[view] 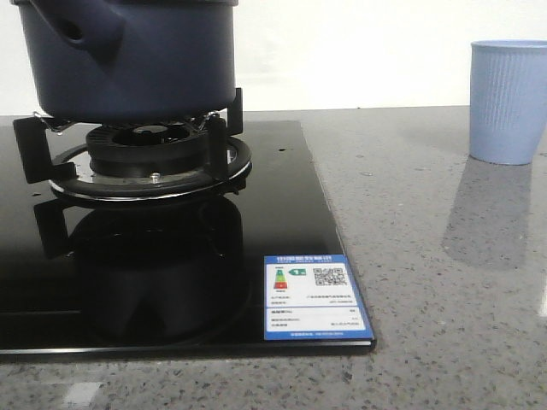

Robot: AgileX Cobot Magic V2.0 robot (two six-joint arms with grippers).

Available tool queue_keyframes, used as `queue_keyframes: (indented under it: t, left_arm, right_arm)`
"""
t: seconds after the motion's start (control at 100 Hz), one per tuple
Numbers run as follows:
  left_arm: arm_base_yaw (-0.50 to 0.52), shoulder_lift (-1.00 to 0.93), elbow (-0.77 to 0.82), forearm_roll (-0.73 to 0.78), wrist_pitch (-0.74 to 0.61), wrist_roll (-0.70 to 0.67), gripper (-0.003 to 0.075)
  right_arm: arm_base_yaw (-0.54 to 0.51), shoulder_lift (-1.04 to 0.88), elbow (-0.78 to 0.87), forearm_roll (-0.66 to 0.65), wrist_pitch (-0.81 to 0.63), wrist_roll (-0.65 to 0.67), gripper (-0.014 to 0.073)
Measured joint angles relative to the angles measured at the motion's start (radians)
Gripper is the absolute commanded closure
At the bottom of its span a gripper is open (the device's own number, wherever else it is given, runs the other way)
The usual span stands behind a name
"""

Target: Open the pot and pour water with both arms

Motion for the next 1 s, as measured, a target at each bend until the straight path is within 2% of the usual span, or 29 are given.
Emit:
queue_keyframes:
  t: [0.17,0.43,0.53,0.65,0.85,1.0]
  left_arm:
    - [0.000,0.000,0.000,-0.129,-0.019,0.000,0.0739]
    - [0.000,0.000,0.000,-0.402,-0.060,0.000,0.0739]
    - [0.000,0.000,-0.001,-0.464,-0.075,-0.002,0.0739]
    - [0.000,0.000,-0.024,-0.450,-0.046,-0.002,0.0740]
    - [0.000,0.036,-0.217,-0.251,0.128,0.007,0.0739]
    - [-0.002,0.158,-0.401,-0.216,0.262,0.151,0.0739]
  right_arm:
    - [0.000,0.000,0.000,0.091,-0.005,0.000,0.0660]
    - [0.000,0.000,0.000,0.460,-0.045,0.000,0.0660]
    - [0.000,0.000,0.000,0.531,-0.046,0.000,0.0659]
    - [0.000,0.000,-0.013,0.544,-0.005,-0.012,0.0659]
    - [0.000,0.019,-0.192,0.444,0.175,-0.104,0.0658]
    - [0.000,0.150,-0.348,0.386,0.309,-0.182,0.0658]
